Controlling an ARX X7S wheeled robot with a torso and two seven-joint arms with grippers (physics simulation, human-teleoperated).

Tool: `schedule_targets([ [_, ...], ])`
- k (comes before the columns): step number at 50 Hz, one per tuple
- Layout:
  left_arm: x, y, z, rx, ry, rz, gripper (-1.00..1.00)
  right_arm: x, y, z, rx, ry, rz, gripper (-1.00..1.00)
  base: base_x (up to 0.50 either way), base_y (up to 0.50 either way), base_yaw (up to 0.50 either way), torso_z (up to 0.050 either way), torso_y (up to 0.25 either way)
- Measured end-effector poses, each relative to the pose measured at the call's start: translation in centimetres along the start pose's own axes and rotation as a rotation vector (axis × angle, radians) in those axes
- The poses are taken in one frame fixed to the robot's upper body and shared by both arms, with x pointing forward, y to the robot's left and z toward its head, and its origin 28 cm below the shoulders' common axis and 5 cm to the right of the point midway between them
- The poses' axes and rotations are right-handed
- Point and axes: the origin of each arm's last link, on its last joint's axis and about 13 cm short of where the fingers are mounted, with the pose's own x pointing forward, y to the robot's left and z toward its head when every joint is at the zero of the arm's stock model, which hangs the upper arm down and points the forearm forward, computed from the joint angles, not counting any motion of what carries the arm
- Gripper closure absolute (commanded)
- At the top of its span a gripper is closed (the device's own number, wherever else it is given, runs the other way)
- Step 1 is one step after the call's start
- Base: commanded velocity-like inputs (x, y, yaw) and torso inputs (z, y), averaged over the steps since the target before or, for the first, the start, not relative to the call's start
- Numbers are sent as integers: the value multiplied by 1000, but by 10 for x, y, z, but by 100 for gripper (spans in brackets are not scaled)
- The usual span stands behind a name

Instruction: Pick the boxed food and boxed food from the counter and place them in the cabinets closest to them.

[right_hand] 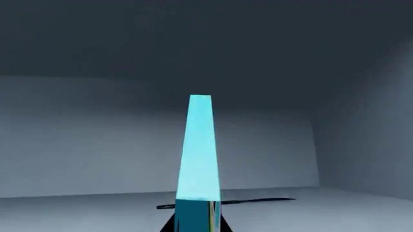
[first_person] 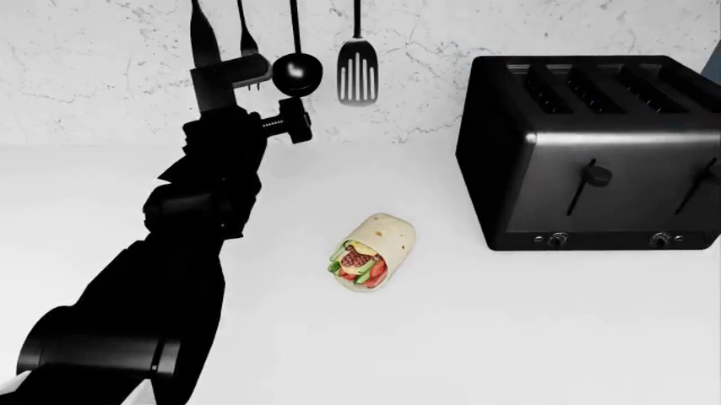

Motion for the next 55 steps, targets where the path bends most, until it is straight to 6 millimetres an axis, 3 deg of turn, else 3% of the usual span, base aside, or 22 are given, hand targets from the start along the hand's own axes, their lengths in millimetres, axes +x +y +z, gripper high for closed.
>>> schedule_targets([
  [17,0,0,0,4,2,-5,-100,45,-5,12,60,85,-10,100,1,0,0,0,0],
  [18,0,0,0,4,2,-5,-100,47,-5,12,60,90,-11,-100,0,0,0,0,0],
  [23,0,0,0,5,3,-6,-100,56,-4,-4,28,179,-19,-100,0,0,0,0,0],
  [41,0,0,-1,11,4,-7,-100,61,-5,-3,-13,169,-39,-100,2,0,1,0,0],
  [55,0,0,-1,15,4,-9,-100,51,8,3,-42,69,89,-100,0,0,0,0,0],
])
